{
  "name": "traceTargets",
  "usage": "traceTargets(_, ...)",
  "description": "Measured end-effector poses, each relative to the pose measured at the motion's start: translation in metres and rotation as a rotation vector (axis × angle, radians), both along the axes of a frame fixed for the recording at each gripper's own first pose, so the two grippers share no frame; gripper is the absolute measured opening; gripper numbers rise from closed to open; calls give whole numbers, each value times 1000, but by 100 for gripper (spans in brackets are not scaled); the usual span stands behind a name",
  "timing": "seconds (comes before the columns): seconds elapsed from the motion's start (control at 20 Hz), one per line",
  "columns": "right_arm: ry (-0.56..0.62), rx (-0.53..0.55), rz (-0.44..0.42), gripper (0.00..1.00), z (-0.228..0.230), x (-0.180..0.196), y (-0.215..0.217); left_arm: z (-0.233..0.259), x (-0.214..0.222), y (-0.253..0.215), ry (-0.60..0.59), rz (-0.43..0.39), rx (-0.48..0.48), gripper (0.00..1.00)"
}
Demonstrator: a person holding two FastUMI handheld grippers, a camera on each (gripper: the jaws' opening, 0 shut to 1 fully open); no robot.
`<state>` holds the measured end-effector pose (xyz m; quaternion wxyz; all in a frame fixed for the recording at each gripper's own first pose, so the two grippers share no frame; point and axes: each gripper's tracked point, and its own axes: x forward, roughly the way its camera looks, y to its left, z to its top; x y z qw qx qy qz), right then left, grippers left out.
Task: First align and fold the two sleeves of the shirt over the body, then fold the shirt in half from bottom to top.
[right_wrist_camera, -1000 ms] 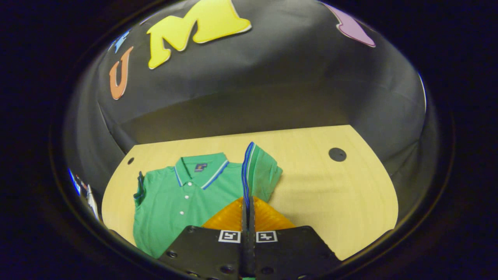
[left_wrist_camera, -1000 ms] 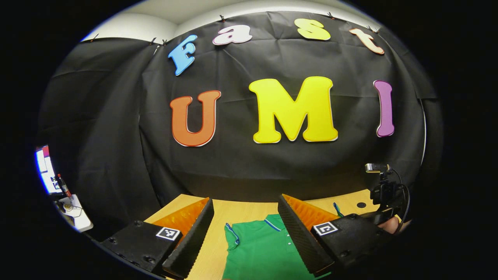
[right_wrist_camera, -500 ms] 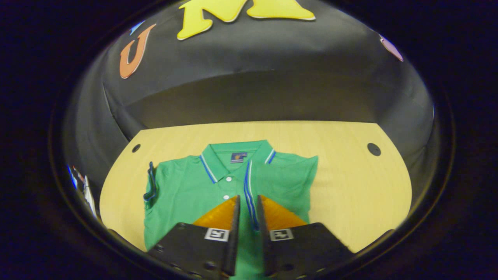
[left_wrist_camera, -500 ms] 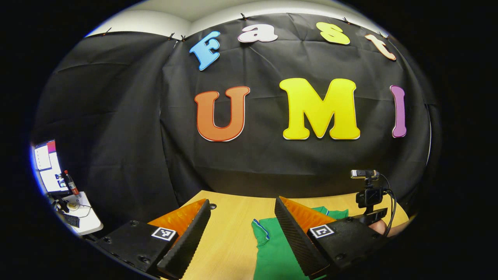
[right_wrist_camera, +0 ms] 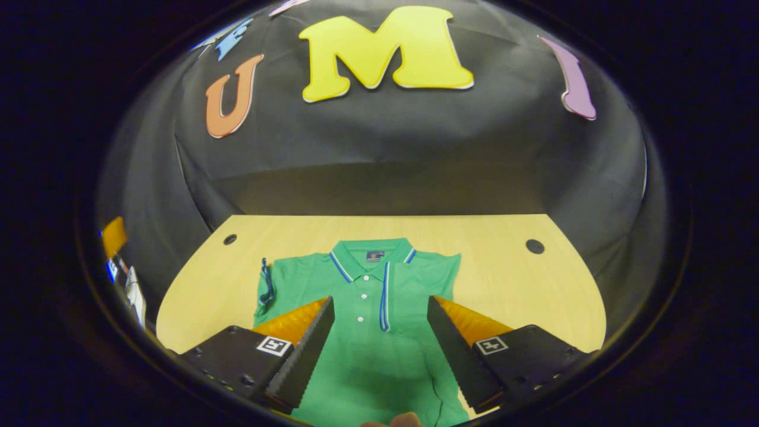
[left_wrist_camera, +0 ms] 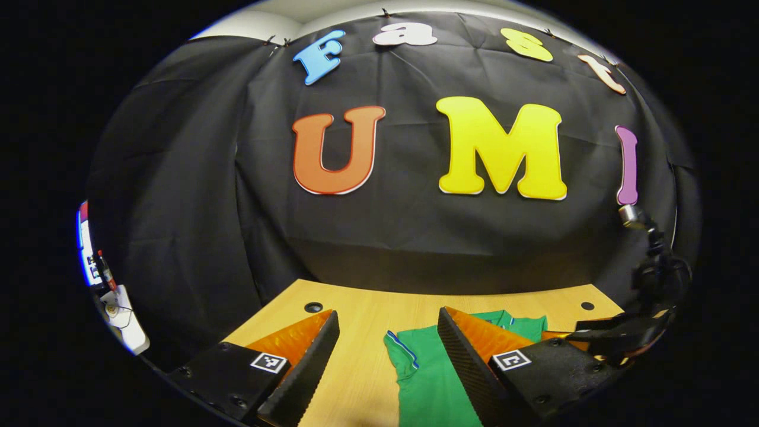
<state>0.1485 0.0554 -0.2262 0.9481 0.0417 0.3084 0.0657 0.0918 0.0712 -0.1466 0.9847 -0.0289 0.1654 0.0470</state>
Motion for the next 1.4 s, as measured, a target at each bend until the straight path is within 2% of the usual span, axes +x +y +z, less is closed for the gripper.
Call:
traceTargets(0.2, -56, -62, -38, 96, 29, -58, -28, -54, 39, -15, 79, -65, -39, 100)
traceTargets(0.45, -78, -148, -68, 96, 43, -109, -41, -128, 71, -19, 200, -86, -39, 100)
traceTargets(0.8, -31, -151, -115, 97, 29, -127, -42, -216, 95, -20, 356, -92, -19, 100)
traceTargets(0.85, -23, -150, -122, 94, 26, -129, -44, -227, 97, -21, 375, -97, -13, 100)
traceTargets(1.15, -1, -160, -146, 95, 20, -130, -50, -254, 101, -12, 419, -110, 3, 100)
traceTargets(1.35, 3, -170, -119, 96, 17, -129, -43, -257, 98, -5, 416, -120, -38, 83)
traceTargets(1.4, 3, -172, -110, 96, 16, -128, -41, -256, 95, -1, 420, -121, -41, 70)
